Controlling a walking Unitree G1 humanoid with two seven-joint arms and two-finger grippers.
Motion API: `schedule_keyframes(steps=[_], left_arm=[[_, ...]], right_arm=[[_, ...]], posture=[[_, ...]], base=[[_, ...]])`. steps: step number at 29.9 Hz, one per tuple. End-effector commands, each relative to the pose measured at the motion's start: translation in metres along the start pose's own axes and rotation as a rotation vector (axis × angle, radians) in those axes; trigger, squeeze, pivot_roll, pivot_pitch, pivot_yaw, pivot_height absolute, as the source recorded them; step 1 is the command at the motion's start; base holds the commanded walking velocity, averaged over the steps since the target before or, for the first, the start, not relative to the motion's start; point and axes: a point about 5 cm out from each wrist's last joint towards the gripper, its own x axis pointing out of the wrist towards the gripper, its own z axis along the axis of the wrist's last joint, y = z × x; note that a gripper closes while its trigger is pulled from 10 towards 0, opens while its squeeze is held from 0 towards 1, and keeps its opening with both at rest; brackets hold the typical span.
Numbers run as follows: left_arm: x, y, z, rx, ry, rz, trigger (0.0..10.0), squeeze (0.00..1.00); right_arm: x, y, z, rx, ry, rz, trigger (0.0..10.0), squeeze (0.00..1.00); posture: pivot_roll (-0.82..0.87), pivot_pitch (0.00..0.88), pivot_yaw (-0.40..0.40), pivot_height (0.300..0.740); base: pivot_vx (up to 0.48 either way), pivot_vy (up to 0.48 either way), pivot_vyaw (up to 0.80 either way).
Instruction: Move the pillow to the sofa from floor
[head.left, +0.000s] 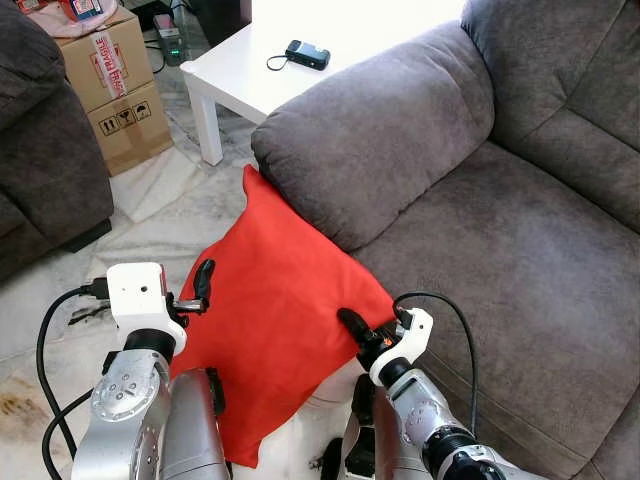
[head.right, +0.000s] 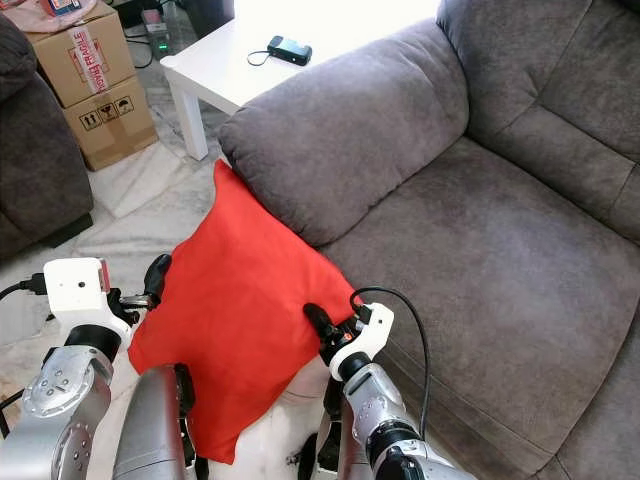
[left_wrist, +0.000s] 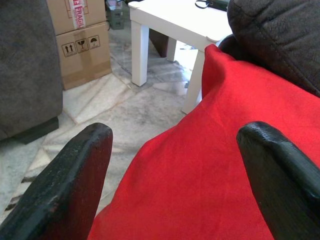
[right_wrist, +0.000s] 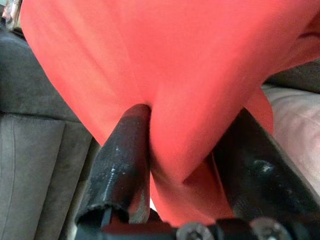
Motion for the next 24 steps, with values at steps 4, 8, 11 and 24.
schedule_keyframes(steps=[4,8,11,24], left_arm=[[-0.0012,-0.0037,-0.0013,0.001,0.013,-0.007,10.0,0.00],[-0.0015,-0.0039,-0.0011,0.001,0.013,-0.008,10.0,0.00],[-0.0015,-0.0041,-0.0013,0.001,0.014,-0.009,10.0,0.00],[0.0020,-0.0063,-0.0034,-0.001,0.014,-0.017,10.0,0.00]], right_arm=[[-0.0037,-0.0036,-0.0006,-0.007,-0.002,-0.002,0.0,0.00],[-0.0050,-0.0044,-0.0018,-0.010,0.000,0.001,0.0,0.00],[-0.0054,-0.0047,-0.0021,-0.011,0.001,0.002,0.0,0.00],[-0.0022,-0.0001,-0.0013,-0.026,0.006,0.026,0.0,0.00]], posture=[[0.21,0.256,-0.177,0.566],[0.21,0.256,-0.176,0.566],[0.21,0.256,-0.176,0.566],[0.20,0.234,-0.176,0.566]], base=[[0.000,0.000,0.00],[0.000,0.000,0.00],[0.000,0.000,0.00],[0.000,0.000,0.00]])
